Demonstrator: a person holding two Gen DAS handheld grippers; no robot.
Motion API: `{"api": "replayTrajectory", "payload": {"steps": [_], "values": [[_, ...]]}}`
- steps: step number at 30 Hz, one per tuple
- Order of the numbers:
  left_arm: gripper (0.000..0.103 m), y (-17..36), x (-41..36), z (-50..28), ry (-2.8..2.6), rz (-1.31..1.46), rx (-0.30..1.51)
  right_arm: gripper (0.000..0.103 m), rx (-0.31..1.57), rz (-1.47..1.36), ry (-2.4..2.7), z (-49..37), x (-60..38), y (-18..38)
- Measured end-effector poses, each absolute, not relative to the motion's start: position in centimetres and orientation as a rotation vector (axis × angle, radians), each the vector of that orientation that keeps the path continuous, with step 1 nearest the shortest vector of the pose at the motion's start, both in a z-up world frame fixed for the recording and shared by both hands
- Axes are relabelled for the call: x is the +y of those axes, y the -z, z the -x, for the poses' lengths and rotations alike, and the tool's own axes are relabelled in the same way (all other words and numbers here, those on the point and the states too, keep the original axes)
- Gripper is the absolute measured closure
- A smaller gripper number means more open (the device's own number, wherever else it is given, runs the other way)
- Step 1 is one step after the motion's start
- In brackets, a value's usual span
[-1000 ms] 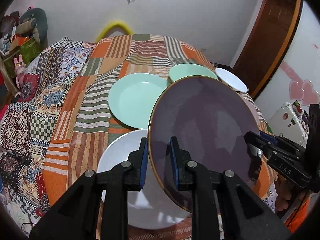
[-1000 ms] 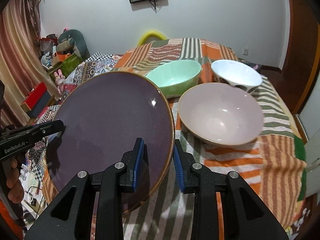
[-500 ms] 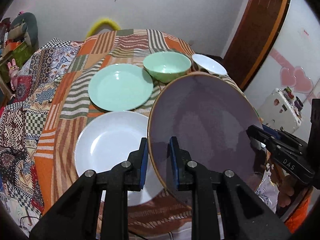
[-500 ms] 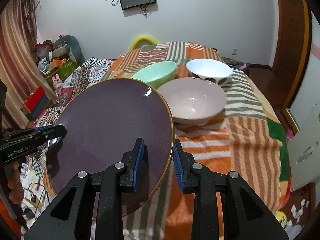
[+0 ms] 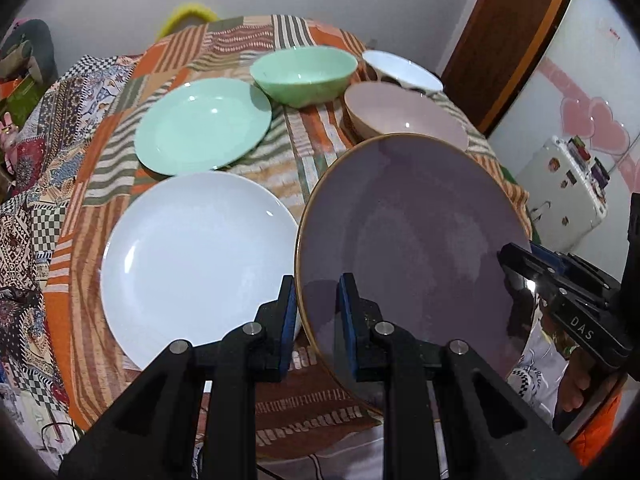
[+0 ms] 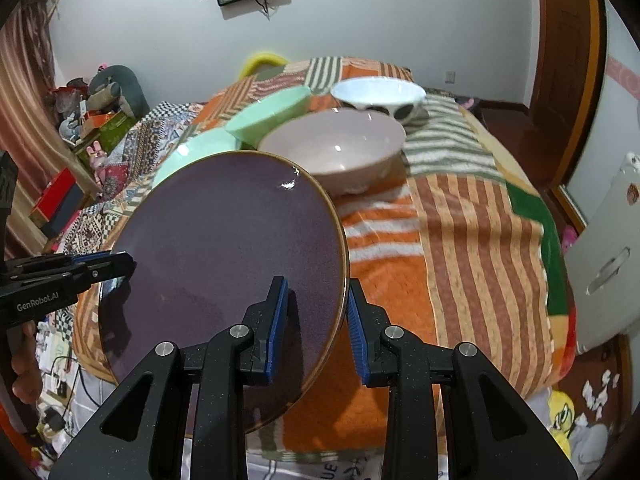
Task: Organize plates and bowls
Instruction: 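Lift the purple plate with both grippers and carry it beside the white plate, then lower the purple plate onto the quilt and open both grippers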
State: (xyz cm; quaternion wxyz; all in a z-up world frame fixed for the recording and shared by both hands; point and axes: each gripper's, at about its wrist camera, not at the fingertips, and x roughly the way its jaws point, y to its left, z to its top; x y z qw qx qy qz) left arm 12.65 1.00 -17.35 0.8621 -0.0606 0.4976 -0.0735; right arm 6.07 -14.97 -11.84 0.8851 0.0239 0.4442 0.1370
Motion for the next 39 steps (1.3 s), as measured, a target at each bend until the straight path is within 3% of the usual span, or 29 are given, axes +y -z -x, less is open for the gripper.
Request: {"api": "replayTrajectory", "payload": {"steps": [18, 35, 39], "values": [[0.083, 22.1, -2.0, -17.3, 0.163, 0.087, 1.194, 0.077, 1.018, -0.097, -0.242, -7.4, -17.8, 15.4], [0.082, 23.1, -2.5, -17.6, 0.151, 0.053, 1.196, 0.076, 1.046, -0.064, -0.236, -7.4, -17.6, 16.0], [0.08, 22.1, -2.5, -16.6, 0.154, 0.041, 1.177, 0.063, 1.028, -0.036, -0.207, -7.1, -17.8, 15.2]]}}
